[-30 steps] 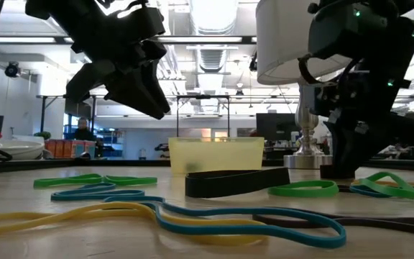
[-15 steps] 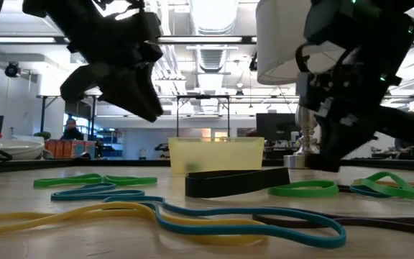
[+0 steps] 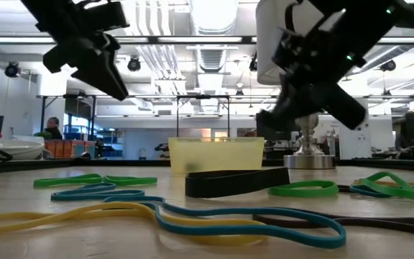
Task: Pick and place rubber bands into bin
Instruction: Put the black rubber band into the yellow bin
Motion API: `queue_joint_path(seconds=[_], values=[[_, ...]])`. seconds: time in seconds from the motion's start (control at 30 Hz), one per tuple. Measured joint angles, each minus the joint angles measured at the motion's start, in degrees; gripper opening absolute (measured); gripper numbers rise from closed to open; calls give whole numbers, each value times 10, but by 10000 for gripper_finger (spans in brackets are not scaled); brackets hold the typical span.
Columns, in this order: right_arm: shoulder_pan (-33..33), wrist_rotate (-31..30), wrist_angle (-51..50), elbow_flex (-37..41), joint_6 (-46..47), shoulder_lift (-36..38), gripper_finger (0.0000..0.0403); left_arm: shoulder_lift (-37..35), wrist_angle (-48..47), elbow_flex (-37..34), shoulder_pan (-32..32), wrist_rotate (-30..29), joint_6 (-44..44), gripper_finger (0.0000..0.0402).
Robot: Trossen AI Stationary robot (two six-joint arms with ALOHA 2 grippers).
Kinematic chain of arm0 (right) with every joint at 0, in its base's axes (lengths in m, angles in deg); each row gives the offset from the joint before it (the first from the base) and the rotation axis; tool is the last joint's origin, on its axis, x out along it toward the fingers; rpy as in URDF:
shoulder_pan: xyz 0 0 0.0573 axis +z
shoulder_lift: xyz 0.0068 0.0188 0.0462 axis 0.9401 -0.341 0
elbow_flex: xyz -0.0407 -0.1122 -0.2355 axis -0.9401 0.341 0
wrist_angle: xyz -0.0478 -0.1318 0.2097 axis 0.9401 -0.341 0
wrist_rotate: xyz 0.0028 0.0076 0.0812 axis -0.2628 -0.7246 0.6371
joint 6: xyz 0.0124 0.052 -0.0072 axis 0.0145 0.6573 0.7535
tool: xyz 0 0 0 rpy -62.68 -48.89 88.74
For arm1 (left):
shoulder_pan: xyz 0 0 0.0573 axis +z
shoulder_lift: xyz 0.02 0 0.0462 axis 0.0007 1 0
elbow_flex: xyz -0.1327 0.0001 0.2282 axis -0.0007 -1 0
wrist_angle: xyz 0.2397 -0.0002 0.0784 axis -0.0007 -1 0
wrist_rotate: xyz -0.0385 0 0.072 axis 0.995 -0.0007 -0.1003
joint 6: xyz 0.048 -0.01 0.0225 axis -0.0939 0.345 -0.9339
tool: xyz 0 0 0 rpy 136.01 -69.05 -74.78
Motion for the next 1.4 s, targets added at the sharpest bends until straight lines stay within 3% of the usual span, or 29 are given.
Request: queue_joint_path(seconds=[0.33,0.6,0.97,1.4], values=[[-71,-3,180,0,-145,0,8,-24,10,-39,0,-2,0,91],[-157,74,197,0,-119,-2,8,-24,11,-40,0,-2,0,91],[-201,82,197,0,-94,-21,11,-24,13,-40,0,-2,0,91],[-201,121,198,0,-85,-20,111,-24,22,-44,0,-2,0,91]])
